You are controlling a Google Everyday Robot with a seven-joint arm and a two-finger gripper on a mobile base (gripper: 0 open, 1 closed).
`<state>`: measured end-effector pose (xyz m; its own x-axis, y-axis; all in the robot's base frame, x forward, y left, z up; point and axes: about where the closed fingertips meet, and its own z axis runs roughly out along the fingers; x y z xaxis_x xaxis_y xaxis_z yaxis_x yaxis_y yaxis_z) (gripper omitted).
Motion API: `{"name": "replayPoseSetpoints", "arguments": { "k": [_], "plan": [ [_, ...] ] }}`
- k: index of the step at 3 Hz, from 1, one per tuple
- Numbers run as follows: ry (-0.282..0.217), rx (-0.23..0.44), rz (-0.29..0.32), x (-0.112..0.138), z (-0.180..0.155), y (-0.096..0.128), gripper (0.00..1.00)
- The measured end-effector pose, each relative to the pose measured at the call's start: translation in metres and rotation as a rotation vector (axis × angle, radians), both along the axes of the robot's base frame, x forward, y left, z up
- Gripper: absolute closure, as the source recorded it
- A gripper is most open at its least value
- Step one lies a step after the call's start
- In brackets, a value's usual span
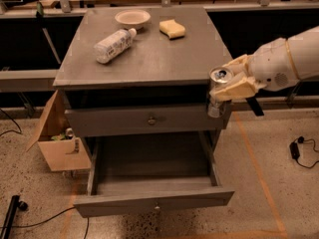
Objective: Pick redbull can from middle drawer and place on counter
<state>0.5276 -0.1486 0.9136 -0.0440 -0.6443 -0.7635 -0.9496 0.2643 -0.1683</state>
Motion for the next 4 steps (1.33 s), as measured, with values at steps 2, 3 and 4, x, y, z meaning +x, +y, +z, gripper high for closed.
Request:
{"name": "replayPoseSetpoints", "arguments": {
  "k": [2,3,4],
  "plan": [
    [-0.046,0.037,0.044,0.004,0.030,0.010,1.00],
    [-0.041,0.061,0.027,0.032,0.044,0.012,1.00],
    [-0.040,0.059,0.002,0.079,0.066,0.017,1.00]
  ]
}}
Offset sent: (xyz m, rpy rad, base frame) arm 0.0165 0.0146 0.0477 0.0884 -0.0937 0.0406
